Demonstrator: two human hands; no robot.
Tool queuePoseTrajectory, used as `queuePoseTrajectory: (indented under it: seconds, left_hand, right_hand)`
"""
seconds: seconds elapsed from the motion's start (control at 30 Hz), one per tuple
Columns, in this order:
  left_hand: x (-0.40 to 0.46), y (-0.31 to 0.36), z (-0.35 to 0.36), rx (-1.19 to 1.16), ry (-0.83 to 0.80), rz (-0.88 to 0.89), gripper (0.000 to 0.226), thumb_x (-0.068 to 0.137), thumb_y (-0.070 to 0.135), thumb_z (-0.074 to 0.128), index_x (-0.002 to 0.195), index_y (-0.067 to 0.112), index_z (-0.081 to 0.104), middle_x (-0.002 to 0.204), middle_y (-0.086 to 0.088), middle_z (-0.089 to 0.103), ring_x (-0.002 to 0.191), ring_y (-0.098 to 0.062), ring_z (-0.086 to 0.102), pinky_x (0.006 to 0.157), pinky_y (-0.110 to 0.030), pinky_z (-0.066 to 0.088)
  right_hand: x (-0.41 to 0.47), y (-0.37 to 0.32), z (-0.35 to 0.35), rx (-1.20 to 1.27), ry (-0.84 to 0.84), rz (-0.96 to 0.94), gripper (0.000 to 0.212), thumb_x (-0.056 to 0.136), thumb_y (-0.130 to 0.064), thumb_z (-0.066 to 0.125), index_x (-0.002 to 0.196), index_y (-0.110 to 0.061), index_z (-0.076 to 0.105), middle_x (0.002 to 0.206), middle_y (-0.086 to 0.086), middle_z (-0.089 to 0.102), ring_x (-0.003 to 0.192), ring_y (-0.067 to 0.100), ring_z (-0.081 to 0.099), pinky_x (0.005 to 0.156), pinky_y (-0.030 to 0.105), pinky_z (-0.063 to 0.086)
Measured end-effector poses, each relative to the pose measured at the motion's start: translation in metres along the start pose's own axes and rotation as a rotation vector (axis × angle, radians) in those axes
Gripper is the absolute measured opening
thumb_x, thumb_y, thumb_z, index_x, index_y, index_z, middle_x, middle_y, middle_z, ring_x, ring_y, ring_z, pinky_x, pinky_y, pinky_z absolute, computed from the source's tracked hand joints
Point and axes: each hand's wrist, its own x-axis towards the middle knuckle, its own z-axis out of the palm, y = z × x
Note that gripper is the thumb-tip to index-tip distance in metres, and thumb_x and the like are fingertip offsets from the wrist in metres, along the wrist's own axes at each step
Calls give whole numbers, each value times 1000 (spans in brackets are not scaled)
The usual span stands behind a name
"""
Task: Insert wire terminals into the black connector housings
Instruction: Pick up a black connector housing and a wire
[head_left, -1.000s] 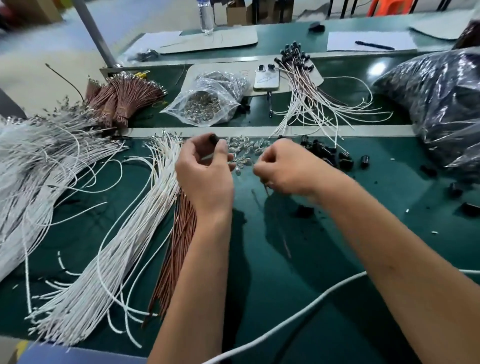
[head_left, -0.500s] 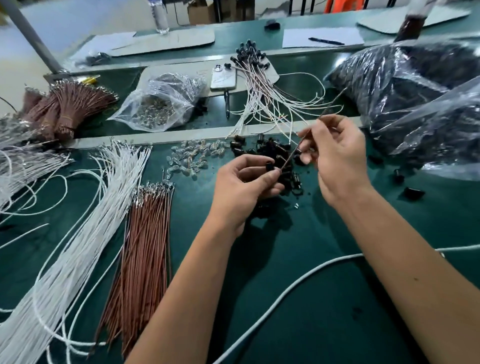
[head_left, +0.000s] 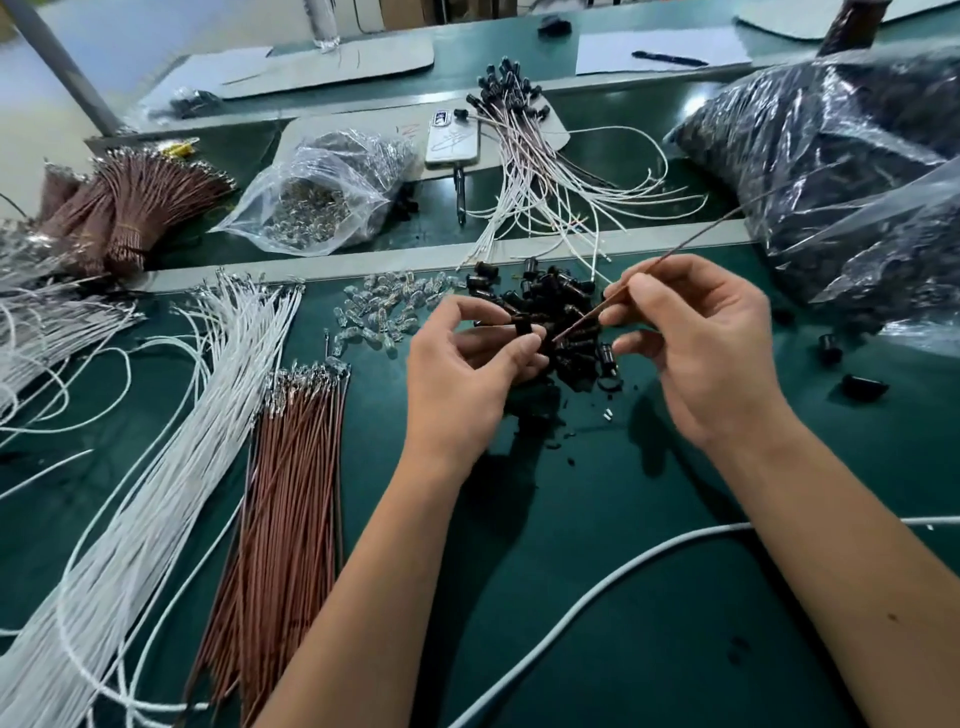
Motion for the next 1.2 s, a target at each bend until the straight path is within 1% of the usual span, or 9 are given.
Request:
queuePoseTrajectory:
  seconds: [0.13, 0.23, 0.33, 0.5, 0.63, 0.73, 0.87, 1.07, 1.2]
  left_hand:
    - [1, 2, -3, -63, -91, -55, 10, 92, -6, 67, 101, -1, 68, 91, -17, 77, 73, -24, 75, 67, -24, 59]
    - [1, 5, -6, -210, -112, -156, 13, 92, -3, 65, 101, 2, 73, 94, -20, 77, 75, -22, 75, 70, -22, 59]
    - [2, 6, -6, -268, -96, -192, 16, 88, -4, 67, 101, 1, 75, 92, -20, 76, 75, -21, 75, 72, -20, 59]
    - [2, 7, -4, -302, -68, -210, 21, 87, -10, 66, 102, 2, 75, 91, -16, 77, 79, -20, 75, 75, -20, 59]
    - [0, 9, -3, -309, -58, -215, 23, 88, -11, 65, 106, 1, 72, 96, -19, 76, 80, -21, 75, 75, -21, 59]
    - [-2, 11, -1, -308, -58, -218, 20, 87, -11, 67, 102, 0, 69, 92, -20, 75, 78, -23, 75, 72, -22, 59]
    - [-2, 13, -1, -312, -61, -224, 14, 85, -8, 68, 95, 2, 71, 86, -16, 73, 78, -24, 75, 73, -22, 59]
    - [-4, 13, 2, -310, -63, -234, 13, 87, -7, 68, 96, 2, 72, 86, -15, 74, 79, -22, 75, 73, -20, 58]
    - [-4, 14, 3, -341, -61, -247, 13, 88, -6, 67, 95, 4, 73, 86, -15, 75, 77, -21, 75, 72, -19, 58]
  right_hand:
    - [-3, -2, 2, -11, -10, -39, 17, 97, 3, 65, 87, -10, 69, 84, 8, 76, 72, 20, 73, 55, 23, 56]
    - [-3, -3, 2, -12, 4, -55, 14, 97, 2, 66, 88, -9, 69, 84, 8, 76, 72, 20, 74, 54, 22, 56]
    - [-3, -2, 2, -20, 30, -59, 13, 97, 1, 67, 88, -8, 69, 84, 8, 77, 73, 20, 75, 54, 22, 56]
    - [-1, -2, 2, -10, 59, -67, 14, 97, -1, 68, 87, -11, 70, 84, 7, 77, 73, 20, 76, 53, 22, 56]
    - [-2, -2, 3, -3, 54, -59, 13, 97, -2, 68, 88, -11, 70, 84, 6, 77, 73, 19, 76, 53, 21, 55]
    - [-4, -2, 5, 1, 49, -47, 14, 97, -2, 68, 87, -11, 70, 84, 7, 78, 74, 19, 77, 54, 21, 55]
    - [-6, -1, 8, -8, 35, -31, 13, 97, -1, 68, 88, -10, 69, 84, 6, 78, 76, 20, 77, 54, 20, 55]
    - [-8, 0, 11, 63, 23, 36, 12, 98, -2, 66, 90, -10, 69, 85, 8, 78, 76, 18, 77, 53, 18, 53]
    - [-7, 0, 9, 138, 43, 92, 16, 98, -1, 65, 87, -13, 70, 84, 5, 78, 74, 15, 76, 51, 16, 51]
